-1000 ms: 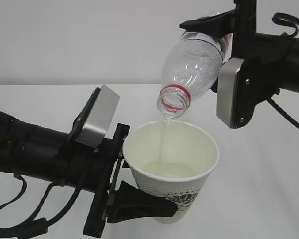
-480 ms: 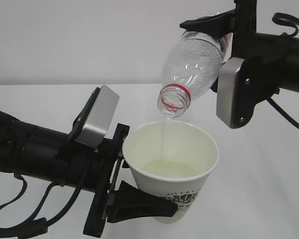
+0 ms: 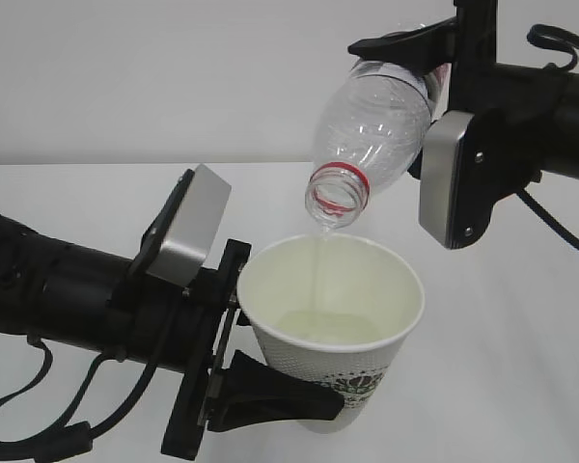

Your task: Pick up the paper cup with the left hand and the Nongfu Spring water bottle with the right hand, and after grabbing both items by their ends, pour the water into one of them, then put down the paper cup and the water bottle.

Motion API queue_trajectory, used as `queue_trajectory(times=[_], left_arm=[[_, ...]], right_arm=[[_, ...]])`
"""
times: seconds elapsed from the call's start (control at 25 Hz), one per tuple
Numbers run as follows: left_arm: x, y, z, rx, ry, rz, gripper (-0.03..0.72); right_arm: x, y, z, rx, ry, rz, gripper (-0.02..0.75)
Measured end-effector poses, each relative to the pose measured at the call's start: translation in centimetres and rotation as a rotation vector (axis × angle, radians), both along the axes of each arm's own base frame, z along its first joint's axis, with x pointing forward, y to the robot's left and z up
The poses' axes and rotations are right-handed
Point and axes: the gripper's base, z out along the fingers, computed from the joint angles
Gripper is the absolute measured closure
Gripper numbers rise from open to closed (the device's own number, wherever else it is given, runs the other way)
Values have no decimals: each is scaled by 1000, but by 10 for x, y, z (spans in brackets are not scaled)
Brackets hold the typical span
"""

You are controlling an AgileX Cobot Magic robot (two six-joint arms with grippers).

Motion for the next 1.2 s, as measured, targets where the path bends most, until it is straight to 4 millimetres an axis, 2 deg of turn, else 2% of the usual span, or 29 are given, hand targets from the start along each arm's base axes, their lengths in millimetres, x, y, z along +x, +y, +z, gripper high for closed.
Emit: queue_trajectory(times=[1.2], left_arm=[[0,0,0,2,0,1,211]], right_arm=[[0,0,0,-12,-13,2,245]])
